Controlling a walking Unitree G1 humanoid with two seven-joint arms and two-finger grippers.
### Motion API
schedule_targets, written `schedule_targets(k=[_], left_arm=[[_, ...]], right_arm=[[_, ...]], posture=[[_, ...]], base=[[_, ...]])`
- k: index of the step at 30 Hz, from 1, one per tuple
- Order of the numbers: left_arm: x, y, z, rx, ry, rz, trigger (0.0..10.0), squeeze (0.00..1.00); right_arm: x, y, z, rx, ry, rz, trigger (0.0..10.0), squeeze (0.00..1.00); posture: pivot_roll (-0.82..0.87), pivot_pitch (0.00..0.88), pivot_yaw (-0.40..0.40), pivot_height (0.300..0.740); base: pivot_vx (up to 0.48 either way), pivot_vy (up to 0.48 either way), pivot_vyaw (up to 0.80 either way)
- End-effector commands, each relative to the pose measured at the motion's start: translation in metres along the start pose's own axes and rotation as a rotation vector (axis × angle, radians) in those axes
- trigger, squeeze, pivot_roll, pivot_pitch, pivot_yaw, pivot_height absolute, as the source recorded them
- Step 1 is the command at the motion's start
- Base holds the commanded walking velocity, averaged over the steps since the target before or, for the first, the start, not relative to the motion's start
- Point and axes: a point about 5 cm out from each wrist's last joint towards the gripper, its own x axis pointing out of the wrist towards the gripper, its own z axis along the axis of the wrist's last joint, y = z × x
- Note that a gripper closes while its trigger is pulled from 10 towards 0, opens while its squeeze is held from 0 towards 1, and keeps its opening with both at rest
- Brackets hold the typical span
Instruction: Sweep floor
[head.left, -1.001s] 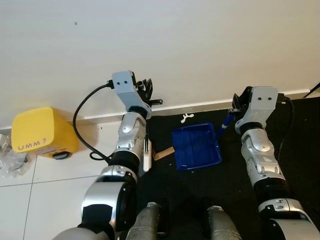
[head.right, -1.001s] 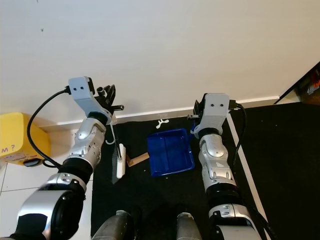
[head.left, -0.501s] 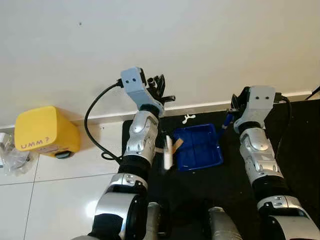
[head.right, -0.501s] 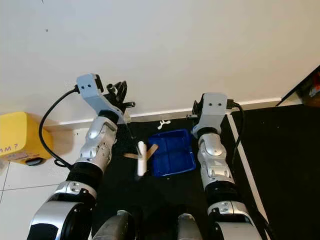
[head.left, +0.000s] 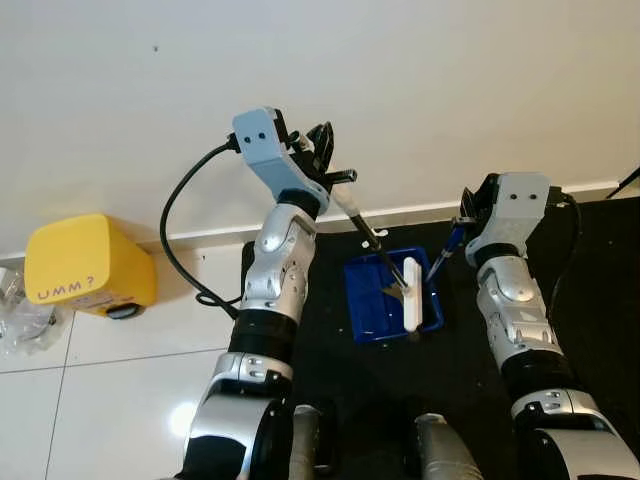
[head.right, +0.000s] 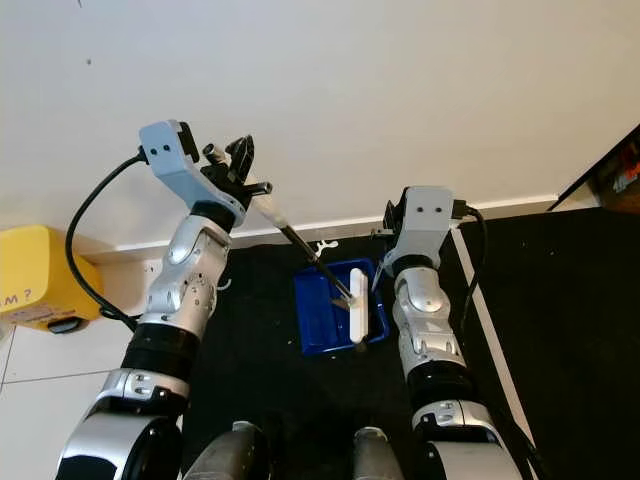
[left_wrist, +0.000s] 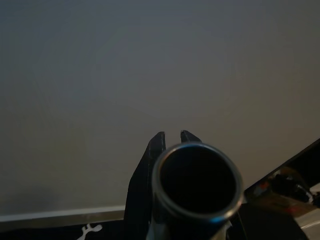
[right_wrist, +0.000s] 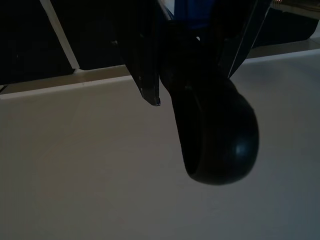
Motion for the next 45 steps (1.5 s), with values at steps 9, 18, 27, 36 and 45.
schedule_targets(k=[9, 18, 27, 36, 45], left_arm=[[-0.004, 0.067, 0.037, 0.273, -0.026, 0.142, 10.0, 0.0], [0.005, 0.097, 0.053, 0.434, -0.007, 0.211, 10.0, 0.0], [0.009, 0.108, 0.061, 0.707, 0.034, 0.259, 10.0, 0.0], [0.021, 0.104, 0.091, 0.779, -0.041, 0.26, 10.0, 0.0], [-0.002, 0.126, 0.037, 0.485, 0.18, 0.323, 10.0, 0.0]], right_arm=[[-0.022, 0.002, -0.042, 0.09, 0.155, -0.001, 10.0, 0.0], [-0.028, -0.005, -0.042, 0.073, 0.14, -0.017, 10.0, 0.0], [-0.035, 0.0, -0.025, 0.068, 0.062, 0.007, 10.0, 0.0], [-0.042, -0.008, -0.026, 0.06, 0.065, -0.009, 10.0, 0.0], [-0.042, -0.006, -0.018, 0.066, 0.06, -0.014, 10.0, 0.0]], posture=[[0.05, 0.394, 0.122, 0.74], [0.02, 0.432, 0.129, 0.74], [-0.02, 0.534, 0.133, 0.74], [-0.01, 0.546, 0.139, 0.74], [-0.03, 0.549, 0.139, 0.74]], base=[[0.0, 0.0, 0.0], [0.0, 0.0, 0.0], [0.0, 0.0, 0.0], [0.0, 0.0, 0.0], [0.0, 0.0, 0.0]])
